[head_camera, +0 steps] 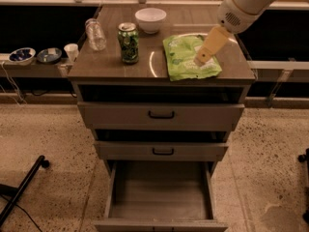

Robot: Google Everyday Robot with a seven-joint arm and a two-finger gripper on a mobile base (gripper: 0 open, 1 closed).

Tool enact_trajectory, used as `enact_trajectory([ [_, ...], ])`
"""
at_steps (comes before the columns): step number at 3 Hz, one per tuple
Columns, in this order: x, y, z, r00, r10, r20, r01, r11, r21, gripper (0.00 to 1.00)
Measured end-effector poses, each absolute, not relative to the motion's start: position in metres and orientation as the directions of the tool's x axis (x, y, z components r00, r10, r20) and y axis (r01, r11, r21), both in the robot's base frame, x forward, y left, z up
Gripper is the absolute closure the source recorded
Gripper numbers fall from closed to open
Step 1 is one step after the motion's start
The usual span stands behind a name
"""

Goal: Place green rice chip bag into bottom drawer

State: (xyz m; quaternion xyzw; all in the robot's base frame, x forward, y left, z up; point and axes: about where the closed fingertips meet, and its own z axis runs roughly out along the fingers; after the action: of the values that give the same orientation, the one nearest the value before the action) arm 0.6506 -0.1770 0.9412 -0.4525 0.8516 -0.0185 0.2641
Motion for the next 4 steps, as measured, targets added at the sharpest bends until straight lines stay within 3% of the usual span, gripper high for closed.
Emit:
enact_trajectory([
  [1, 0.705, -0.158, 0.911, -0.526, -0.694, -0.491, -0.673, 0.693, -0.258, 0.0],
  [3, 0.754, -0.152, 0.854, -0.68, -0.516, -0.521, -0.518, 0.841, -0.157, 0.0],
  [4, 0.762, -0.132, 0.825, -0.715, -0.498, -0.491, -0.523, 0.847, -0.099, 0.17],
])
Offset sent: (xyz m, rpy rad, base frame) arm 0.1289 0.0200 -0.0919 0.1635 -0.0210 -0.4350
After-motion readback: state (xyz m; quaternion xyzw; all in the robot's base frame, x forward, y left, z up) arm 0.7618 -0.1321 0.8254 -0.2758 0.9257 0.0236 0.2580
